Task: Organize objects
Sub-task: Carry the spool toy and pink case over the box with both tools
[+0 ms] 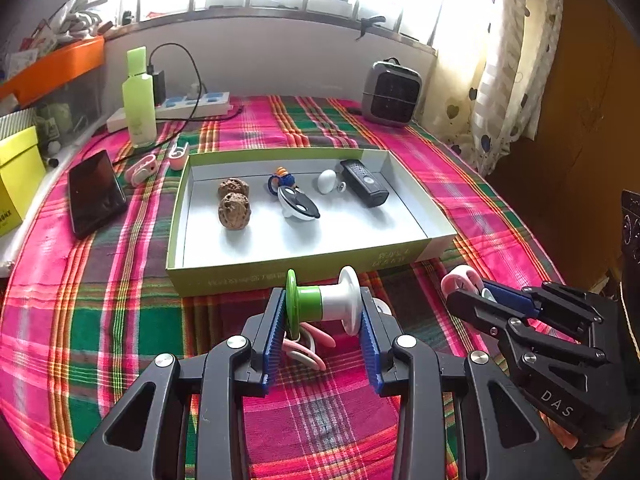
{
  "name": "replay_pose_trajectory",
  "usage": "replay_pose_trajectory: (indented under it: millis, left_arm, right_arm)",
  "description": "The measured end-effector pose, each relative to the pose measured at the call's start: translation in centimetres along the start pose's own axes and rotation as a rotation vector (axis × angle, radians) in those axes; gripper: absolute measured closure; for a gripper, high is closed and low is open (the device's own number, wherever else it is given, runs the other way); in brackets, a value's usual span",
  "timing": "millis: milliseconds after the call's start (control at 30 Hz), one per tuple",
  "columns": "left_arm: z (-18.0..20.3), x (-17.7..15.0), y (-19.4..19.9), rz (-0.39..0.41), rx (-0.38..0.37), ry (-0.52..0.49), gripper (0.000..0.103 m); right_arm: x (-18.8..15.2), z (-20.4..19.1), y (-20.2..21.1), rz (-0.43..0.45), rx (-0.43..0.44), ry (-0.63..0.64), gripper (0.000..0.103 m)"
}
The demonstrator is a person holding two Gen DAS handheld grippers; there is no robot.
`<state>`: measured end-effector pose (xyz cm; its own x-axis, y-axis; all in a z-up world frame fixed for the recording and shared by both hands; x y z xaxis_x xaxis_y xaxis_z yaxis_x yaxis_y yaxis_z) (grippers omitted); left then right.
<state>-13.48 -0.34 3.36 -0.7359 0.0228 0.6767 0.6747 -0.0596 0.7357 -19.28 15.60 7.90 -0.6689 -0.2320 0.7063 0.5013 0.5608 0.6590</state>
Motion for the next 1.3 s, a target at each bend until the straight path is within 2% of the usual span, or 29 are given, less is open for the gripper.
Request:
replay_pose_trajectory:
  millis: [600,933,1300]
  left_arm:
    - [-1.7,2.5,-1.7,0.007,0.009,0.032,0.07]
    - [-2.7,4.0,-3.4,0.002,0.034,0.042,0.07]
    - [-2.7,5.0,-5.4,-0.023,0.028,0.048,0.07]
  right_arm:
    - [3.2,-0.2,-2.5,-0.007,0.018,0.007,0.085]
    - [5.2,0.9,-4.9,-0.022,0.02,-0.019,0.085]
    - [7.1,2.1,-7.6,-0.05,0.015,-0.033,0.085]
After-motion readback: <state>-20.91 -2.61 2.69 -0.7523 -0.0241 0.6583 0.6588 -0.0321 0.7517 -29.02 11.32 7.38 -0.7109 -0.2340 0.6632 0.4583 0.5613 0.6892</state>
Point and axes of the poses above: each gripper's, at about its wrist camera, not at the fingertips, and y roughly against the way its jaws point, z to its right, x to its top, the point moved 2 cm from there along -y, roughly the way its jaws point, and after that the axes turned 11 degrees about x, right-handed, at the moved point
